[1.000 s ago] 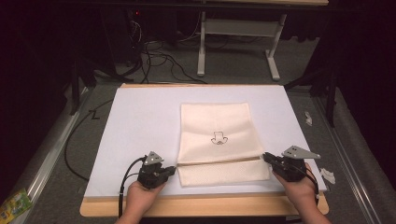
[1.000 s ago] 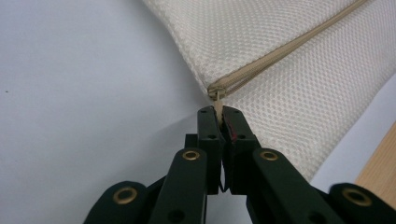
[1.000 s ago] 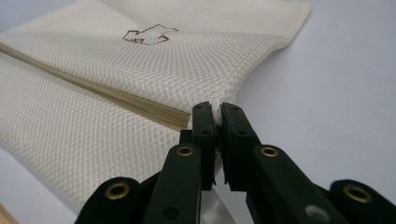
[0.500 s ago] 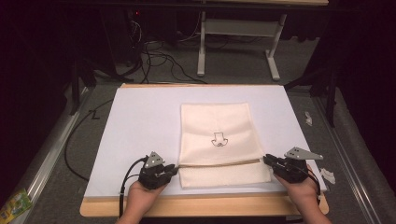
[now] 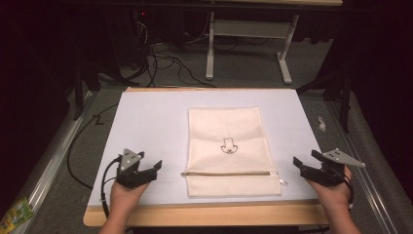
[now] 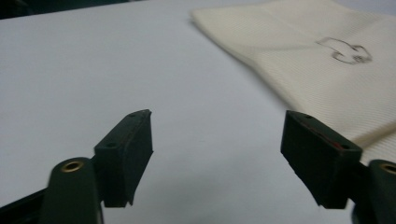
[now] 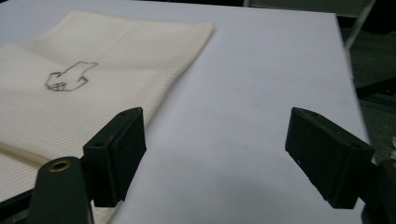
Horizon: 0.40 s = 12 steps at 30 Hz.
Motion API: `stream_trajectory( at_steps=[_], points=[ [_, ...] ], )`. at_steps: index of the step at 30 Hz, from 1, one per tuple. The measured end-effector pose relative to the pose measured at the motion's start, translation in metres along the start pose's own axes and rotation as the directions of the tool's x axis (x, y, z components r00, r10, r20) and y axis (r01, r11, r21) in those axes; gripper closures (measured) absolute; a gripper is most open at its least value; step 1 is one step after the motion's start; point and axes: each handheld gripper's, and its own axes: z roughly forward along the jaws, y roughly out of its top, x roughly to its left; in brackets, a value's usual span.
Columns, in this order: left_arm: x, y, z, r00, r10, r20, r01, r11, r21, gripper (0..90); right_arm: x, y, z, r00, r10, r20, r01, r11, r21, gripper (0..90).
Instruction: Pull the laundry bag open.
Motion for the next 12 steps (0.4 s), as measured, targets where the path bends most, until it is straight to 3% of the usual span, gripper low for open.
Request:
stream_trajectory(
  at_steps=[2, 4, 12],
  points=[
    [0.01, -0.002, -0.006, 0.9994, -0.02, -0.03, 0.02, 0.9997, -0.011, 20.5, -0.011, -0.001, -0.009, 0.9993, 0.015, 0.034, -0.014, 1.0, -0.022, 18.9],
    [0.014, -0.004, -0.007, 0.9992, -0.022, -0.034, 0.022, 0.9997, -0.006, 20.2, -0.012, -0.002, -0.01, 0.999, 0.024, 0.038, -0.023, 0.999, -0.022, 18.5],
    [0.005, -0.004, 0.0, 0.9989, 0.039, -0.027, -0.039, 0.9991, 0.02, 16.5, 0.002, -0.001, 0.001, 0.9997, -0.021, 0.015, 0.021, 1.0, -0.005, 17.0]
  ],
)
